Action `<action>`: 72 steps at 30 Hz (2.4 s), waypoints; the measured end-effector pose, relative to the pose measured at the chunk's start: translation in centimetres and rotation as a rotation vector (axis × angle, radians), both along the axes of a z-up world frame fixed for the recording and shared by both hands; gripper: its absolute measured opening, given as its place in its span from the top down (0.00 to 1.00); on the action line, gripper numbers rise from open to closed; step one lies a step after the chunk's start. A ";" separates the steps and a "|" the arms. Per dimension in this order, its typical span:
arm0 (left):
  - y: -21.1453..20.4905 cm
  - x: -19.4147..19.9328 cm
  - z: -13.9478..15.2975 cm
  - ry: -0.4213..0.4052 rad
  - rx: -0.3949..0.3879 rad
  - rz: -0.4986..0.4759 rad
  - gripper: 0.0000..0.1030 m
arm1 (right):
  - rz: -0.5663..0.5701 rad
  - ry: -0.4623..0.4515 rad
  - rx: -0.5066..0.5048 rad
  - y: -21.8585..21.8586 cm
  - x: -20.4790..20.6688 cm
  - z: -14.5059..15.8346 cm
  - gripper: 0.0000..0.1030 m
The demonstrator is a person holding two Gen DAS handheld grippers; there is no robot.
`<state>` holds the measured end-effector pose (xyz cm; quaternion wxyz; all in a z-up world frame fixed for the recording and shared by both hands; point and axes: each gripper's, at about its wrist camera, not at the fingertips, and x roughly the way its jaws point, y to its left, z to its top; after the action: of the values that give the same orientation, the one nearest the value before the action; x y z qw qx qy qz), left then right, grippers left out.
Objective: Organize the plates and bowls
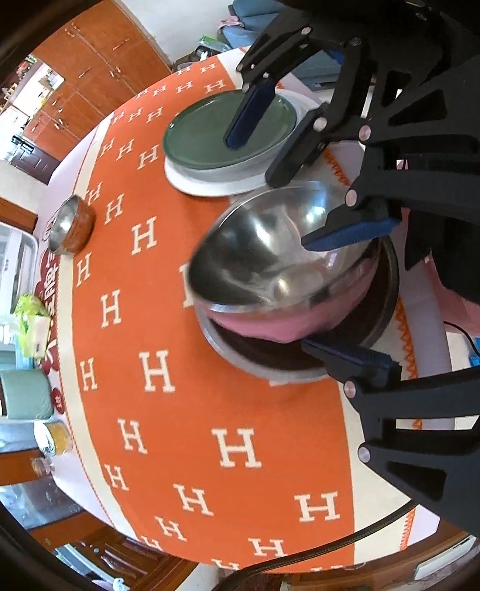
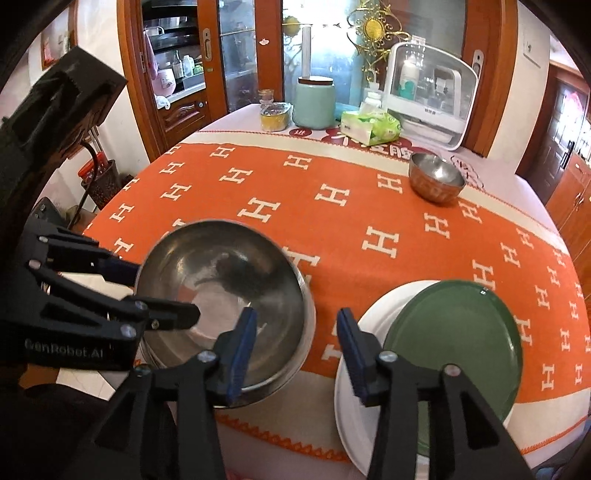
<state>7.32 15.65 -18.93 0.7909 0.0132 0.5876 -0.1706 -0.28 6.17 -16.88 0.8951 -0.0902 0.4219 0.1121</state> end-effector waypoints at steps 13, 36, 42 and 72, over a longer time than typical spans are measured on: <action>0.0 2.7 6.2 -0.122 -0.038 -0.033 0.37 | -0.052 -0.040 -0.074 -3.6 1.3 4.4 0.54; -10.6 12.7 16.2 -0.276 0.072 -0.002 0.25 | -0.172 -0.146 -0.022 -18.2 12.4 16.8 0.35; -13.3 15.8 16.0 -0.260 0.073 0.073 0.23 | -0.182 -0.113 -0.012 -21.7 17.1 17.2 0.34; -19.1 31.7 2.4 -0.082 0.150 0.237 0.23 | -0.094 0.230 0.217 -26.2 34.0 1.8 0.34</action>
<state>39.04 -3.44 -16.50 0.8255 0.0099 0.5635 -0.0309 33.73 -20.02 -15.09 0.8496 0.0404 0.5108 0.1246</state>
